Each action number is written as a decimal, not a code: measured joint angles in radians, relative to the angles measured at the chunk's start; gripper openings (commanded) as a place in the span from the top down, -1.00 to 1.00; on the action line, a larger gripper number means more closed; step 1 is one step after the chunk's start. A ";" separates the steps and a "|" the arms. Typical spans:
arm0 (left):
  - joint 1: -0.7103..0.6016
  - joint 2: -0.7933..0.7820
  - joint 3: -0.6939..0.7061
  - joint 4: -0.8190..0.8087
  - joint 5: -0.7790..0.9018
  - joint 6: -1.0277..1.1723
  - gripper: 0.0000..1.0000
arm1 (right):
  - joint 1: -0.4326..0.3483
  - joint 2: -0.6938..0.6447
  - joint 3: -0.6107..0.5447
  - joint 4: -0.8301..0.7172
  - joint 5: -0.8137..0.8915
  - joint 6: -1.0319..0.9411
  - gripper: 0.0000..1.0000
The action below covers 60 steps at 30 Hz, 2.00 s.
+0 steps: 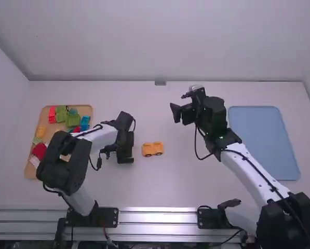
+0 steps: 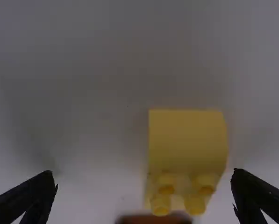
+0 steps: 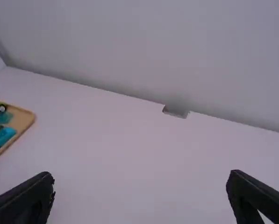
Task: Assemble lego blocks to make yellow taxi
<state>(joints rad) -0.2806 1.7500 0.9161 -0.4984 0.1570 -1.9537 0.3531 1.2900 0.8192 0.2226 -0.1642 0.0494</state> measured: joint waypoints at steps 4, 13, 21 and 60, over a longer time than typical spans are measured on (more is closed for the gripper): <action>0.052 -0.076 0.126 -0.148 0.006 0.197 -0.98 | 0.000 0.000 0.000 -0.002 -0.001 0.000 -0.97; 0.064 -0.150 0.344 -0.212 0.008 1.205 -0.98 | 0.000 -0.001 0.000 0.041 -0.104 -0.073 -0.98; 0.065 -0.150 0.376 -0.192 -0.069 1.875 -0.98 | -0.030 -0.074 0.000 -0.025 -0.375 -0.250 -0.97; 0.414 0.180 -0.088 0.160 0.816 3.619 -0.98 | -0.116 -0.106 -0.002 -0.128 -0.769 -0.500 -0.98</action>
<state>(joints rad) 0.1337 1.9305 0.8284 -0.3382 0.9730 1.6650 0.2367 1.1843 0.8177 0.0948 -0.9329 -0.4511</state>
